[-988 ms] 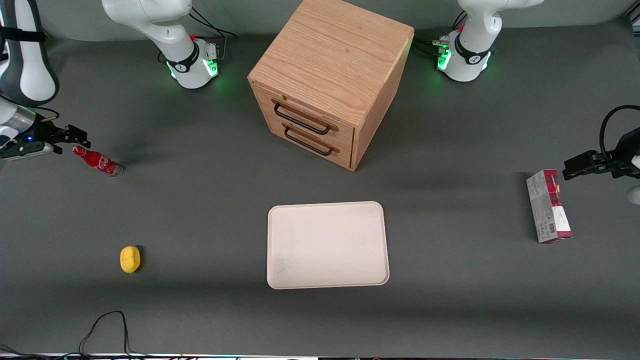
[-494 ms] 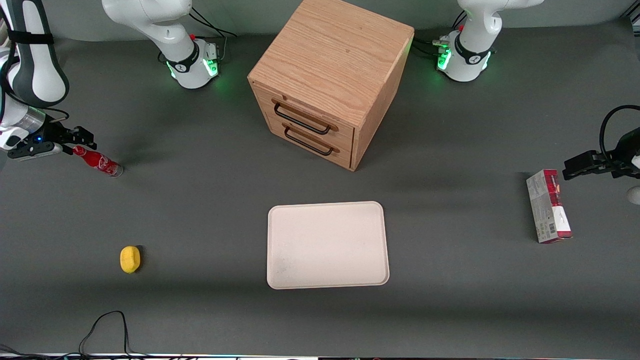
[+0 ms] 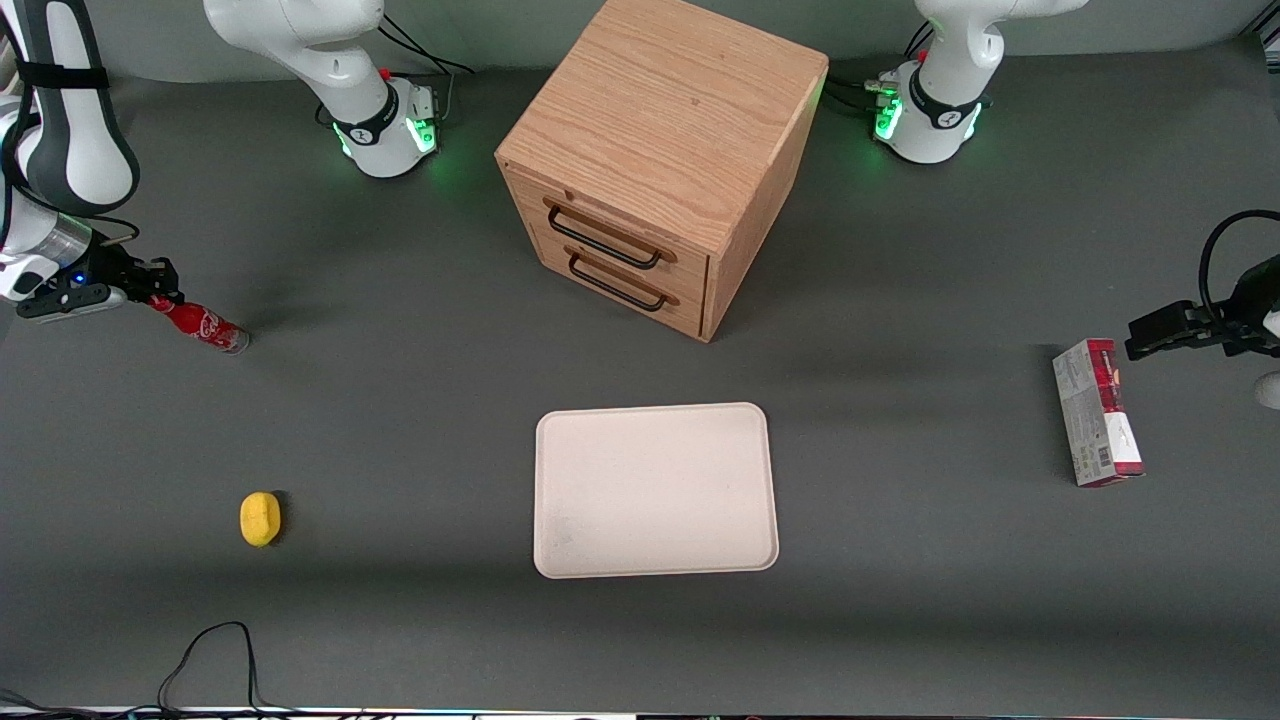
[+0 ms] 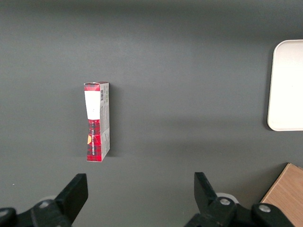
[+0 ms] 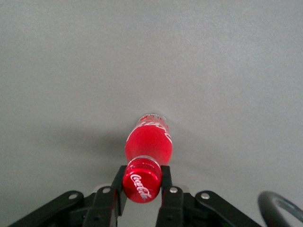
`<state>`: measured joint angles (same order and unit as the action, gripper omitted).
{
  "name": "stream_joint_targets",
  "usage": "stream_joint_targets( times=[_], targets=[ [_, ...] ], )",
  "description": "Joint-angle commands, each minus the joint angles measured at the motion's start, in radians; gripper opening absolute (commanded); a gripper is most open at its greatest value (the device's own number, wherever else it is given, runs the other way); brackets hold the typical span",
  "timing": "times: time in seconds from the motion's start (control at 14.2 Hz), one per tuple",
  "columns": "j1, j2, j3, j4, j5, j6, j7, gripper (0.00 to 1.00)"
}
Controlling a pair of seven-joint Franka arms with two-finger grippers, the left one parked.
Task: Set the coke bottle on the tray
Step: 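Lift the held bottle and carry it over the white tray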
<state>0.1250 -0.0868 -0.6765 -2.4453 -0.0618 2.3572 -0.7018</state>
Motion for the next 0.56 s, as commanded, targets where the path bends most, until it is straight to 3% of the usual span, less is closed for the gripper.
stream_joint_targets(
  times=[0.0,0.49],
  targets=[
    [0.019,-0.019,0.079,0.067,-0.012,-0.099,0.095,0.11],
    [0.016,0.059,0.385,0.570,0.002,-0.623,0.408,0.13]
  ],
)
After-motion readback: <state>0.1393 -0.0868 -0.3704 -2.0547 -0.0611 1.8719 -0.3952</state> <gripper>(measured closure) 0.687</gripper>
